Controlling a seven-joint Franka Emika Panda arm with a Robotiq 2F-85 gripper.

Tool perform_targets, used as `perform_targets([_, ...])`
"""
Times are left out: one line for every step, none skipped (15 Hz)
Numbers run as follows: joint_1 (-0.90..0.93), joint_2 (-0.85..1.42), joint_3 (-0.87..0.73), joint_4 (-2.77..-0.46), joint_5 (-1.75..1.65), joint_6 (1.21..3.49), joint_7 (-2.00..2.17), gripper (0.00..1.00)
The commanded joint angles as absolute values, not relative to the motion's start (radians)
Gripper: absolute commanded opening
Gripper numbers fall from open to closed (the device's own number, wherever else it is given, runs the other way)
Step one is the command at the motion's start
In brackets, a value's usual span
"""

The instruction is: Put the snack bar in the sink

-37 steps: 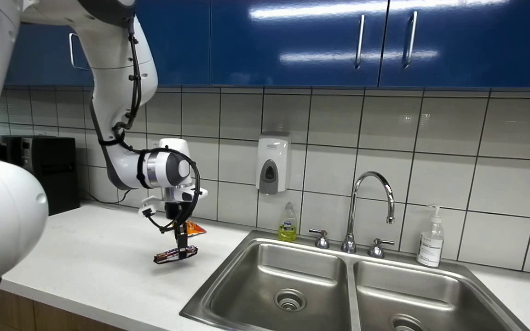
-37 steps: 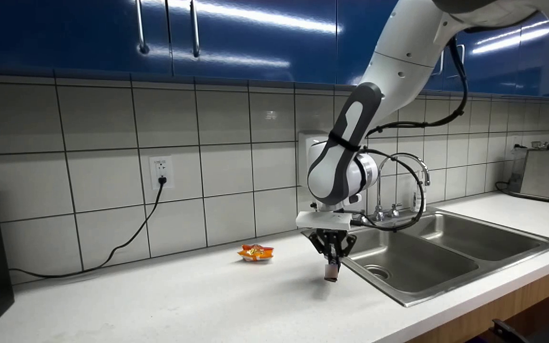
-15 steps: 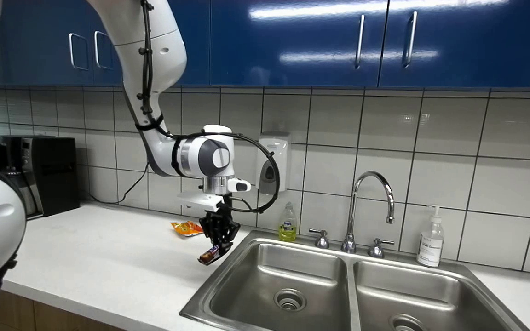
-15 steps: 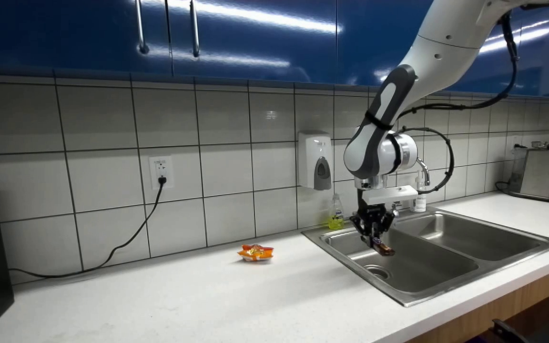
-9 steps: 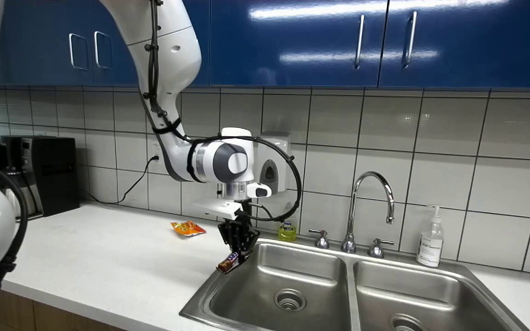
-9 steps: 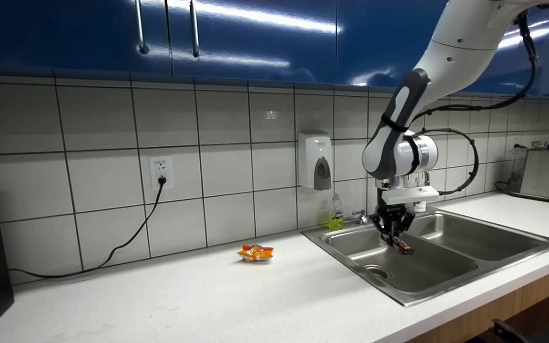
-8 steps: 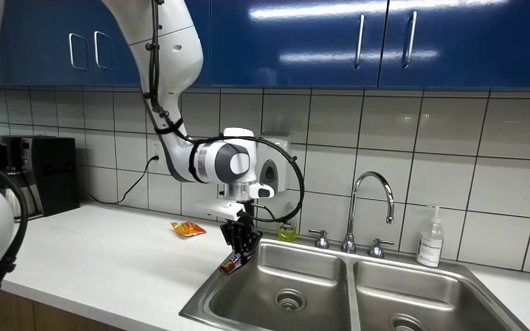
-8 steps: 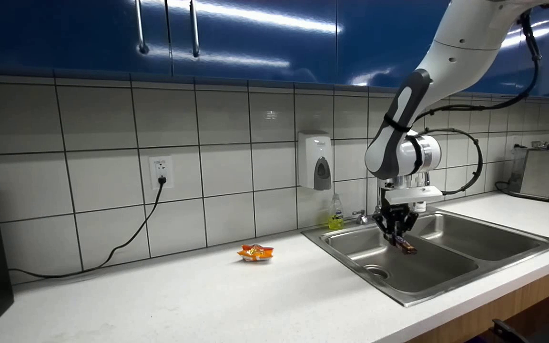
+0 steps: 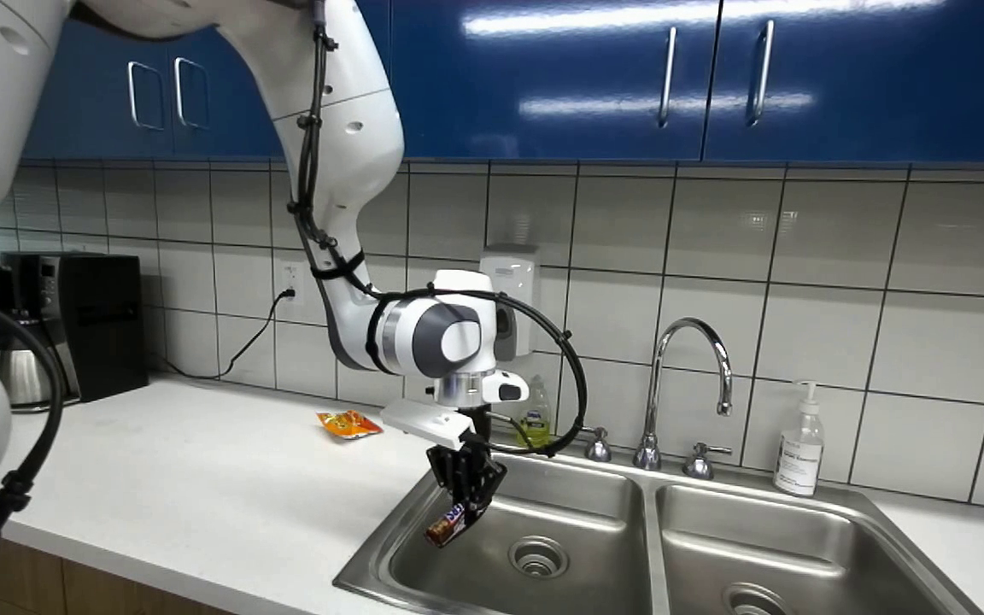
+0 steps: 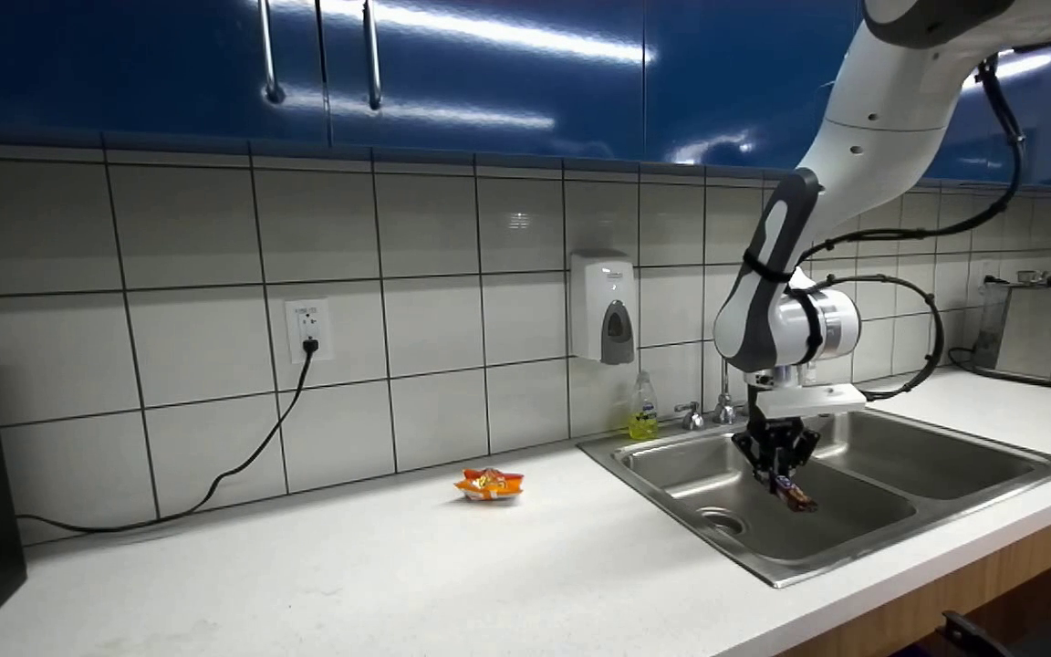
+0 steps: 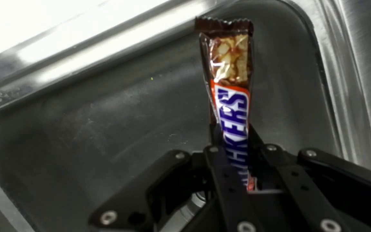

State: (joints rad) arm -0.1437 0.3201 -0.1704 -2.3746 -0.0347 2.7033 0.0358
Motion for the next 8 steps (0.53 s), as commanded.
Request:
perform_targets([-0.173,0.416,-0.162,-2.315,-0.021,2.742,-0.008,0.05])
perform_targets([-0.174,0.439,-0.163,-2.301,-0.023,2.748,-0.007,0.05])
perform_targets([-0.175,0.462,-0.163,-2.285,-0.025,2.753,-0.005,0.05])
perform_targets([-0.177,0.481,-0.163,-2.268,-0.025,2.754,-0.003,0.05])
perform_targets([-0.177,0.501,-0.163,-2.251,-0.025,2.754,0.0,0.05])
perform_targets([-0.179,0.52,-0.16,-2.233,-0.022,2.755,0.001,0.05])
perform_targets([-0.182,0.54,-0.156,-2.214,-0.018,2.755,0.0,0.05])
perform_targets([-0.184,0.56,-0.155,-2.194,-0.017,2.756,0.001,0.05])
